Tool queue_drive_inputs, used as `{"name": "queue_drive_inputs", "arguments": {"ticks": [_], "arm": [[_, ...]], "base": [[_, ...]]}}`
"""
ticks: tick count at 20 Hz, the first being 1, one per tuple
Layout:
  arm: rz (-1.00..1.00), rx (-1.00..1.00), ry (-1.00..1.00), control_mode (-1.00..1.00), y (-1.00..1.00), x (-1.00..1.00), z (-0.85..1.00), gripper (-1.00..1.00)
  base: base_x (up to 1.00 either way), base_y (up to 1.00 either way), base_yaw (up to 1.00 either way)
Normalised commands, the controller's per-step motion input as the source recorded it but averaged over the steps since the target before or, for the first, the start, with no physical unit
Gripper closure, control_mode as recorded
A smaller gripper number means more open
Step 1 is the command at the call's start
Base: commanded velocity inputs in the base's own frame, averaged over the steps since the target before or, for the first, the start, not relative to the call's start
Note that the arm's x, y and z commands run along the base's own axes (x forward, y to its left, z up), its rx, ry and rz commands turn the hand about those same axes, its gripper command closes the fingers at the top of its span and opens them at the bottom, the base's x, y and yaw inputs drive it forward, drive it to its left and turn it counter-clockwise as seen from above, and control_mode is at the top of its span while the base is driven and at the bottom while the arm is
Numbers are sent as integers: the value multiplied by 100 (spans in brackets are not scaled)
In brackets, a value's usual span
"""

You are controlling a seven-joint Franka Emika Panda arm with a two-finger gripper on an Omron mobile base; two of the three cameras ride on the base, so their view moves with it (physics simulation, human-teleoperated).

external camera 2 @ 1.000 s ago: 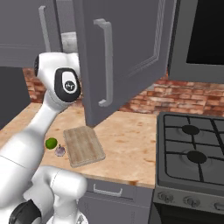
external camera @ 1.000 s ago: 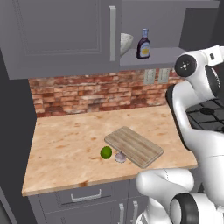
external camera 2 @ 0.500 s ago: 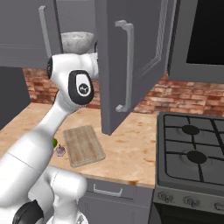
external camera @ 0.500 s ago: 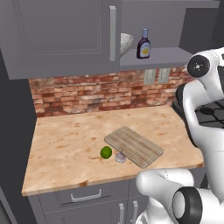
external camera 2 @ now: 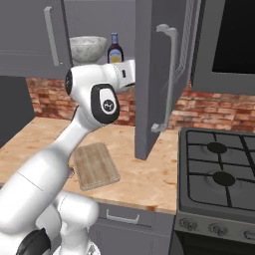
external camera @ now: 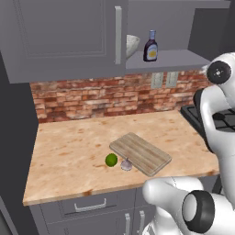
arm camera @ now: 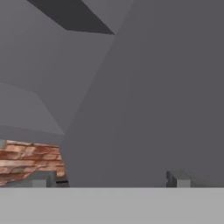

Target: Open the cabinet. Place the bowl and condiment on the counter. Then place the lime and garlic on the cutting board.

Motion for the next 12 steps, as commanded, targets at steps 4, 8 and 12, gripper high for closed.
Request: {"name": "queue_drive_inputs", "arguments": {"ticks": [4,8,12], "arm": [[0,0,-3,-100,-22,0,0,-100],[0,0,0,-100,-20,0,-1,-100],[0,1,8,-100,-31,2,0,-100]], "base": [[0,0,0],[0,0,0],[0,0,0]]}}
